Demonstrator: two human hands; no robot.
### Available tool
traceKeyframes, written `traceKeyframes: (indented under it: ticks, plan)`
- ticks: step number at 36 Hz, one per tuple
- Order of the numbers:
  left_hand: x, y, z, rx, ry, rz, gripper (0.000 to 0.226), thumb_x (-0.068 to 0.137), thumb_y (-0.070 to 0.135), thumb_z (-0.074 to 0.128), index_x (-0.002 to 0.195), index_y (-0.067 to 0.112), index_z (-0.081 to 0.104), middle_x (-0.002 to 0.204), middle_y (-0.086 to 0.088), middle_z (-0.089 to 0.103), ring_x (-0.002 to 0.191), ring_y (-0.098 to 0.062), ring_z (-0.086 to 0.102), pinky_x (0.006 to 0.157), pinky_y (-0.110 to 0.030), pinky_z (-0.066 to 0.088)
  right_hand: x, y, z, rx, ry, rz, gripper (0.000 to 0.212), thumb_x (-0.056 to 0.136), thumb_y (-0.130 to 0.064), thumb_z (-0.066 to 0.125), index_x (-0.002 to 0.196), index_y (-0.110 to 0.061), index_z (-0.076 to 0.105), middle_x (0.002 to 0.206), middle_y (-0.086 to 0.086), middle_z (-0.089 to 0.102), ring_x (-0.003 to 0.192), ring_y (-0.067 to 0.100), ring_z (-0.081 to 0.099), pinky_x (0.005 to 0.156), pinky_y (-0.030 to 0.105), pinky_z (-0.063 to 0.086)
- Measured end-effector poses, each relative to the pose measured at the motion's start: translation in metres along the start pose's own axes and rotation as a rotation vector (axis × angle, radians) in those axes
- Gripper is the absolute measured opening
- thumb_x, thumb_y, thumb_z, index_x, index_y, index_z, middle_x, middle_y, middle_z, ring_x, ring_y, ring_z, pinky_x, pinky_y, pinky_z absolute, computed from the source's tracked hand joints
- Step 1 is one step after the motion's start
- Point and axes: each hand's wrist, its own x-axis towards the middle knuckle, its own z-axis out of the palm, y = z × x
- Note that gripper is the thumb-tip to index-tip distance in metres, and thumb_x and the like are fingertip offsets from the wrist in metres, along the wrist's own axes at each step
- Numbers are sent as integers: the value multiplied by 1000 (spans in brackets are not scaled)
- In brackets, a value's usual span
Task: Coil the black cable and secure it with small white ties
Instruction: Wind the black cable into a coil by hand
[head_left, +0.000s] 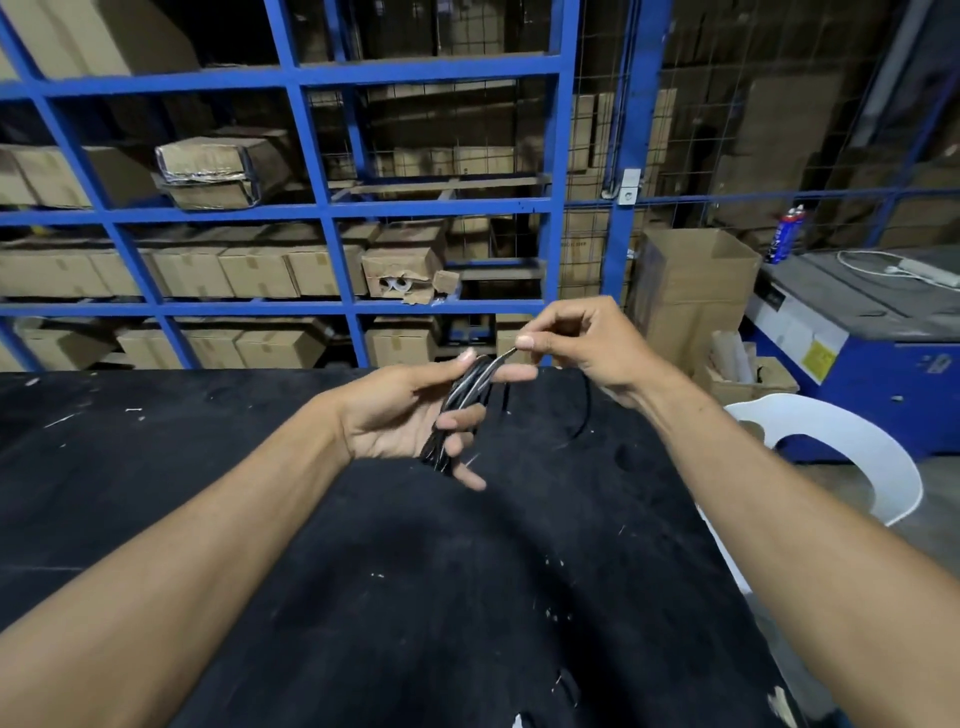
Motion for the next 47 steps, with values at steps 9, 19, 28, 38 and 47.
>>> traceKeyframes:
  ticks: [9, 19, 28, 38, 47]
  plan:
    - [8, 2, 3, -275, -185, 203, 57, 112, 50, 17, 164, 29, 24, 64, 6, 29, 56, -3, 54, 116, -82, 6, -37, 62, 52, 394, 120, 322, 20, 97, -2, 66, 110, -9, 79, 75, 9, 70, 54, 8, 50, 50, 17, 37]
    - [22, -5, -9, -223, 214, 460, 53, 111, 50, 30, 157, 29, 43, 60, 7, 29, 57, -6, 48, 112, -77, 33, -70, 52, 98, 178, -61, 402, 28, 105, 3, 52, 130, -3, 62, 84, 8, 78, 51, 11, 60, 53, 21, 46]
    - [33, -14, -7, 197, 681, 422, 49, 109, 51, 33, 149, 31, 54, 68, 0, 47, 83, -18, 68, 92, -54, 54, -68, 10, 88, -532, -272, 288, 19, 102, -13, 59, 100, -14, 78, 77, 1, 80, 51, -1, 61, 67, 23, 54]
    - [27, -18, 8, 343, 610, 254, 43, 112, 42, 33, 116, 19, 70, 63, -5, 57, 58, -13, 58, 57, -23, 51, -52, -29, 64, -905, -241, -131, 6, 94, -19, 73, 98, -24, 76, 99, -13, 66, 85, 1, 58, 81, 25, 51]
    - [32, -18, 17, 269, 477, 44, 41, 107, 52, 42, 84, 19, 48, 62, -1, 39, 44, -10, 35, 88, -58, 59, -35, -18, 44, -733, -46, -235, 13, 80, -21, 88, 83, -19, 76, 88, -6, 69, 84, 13, 66, 76, 39, 56]
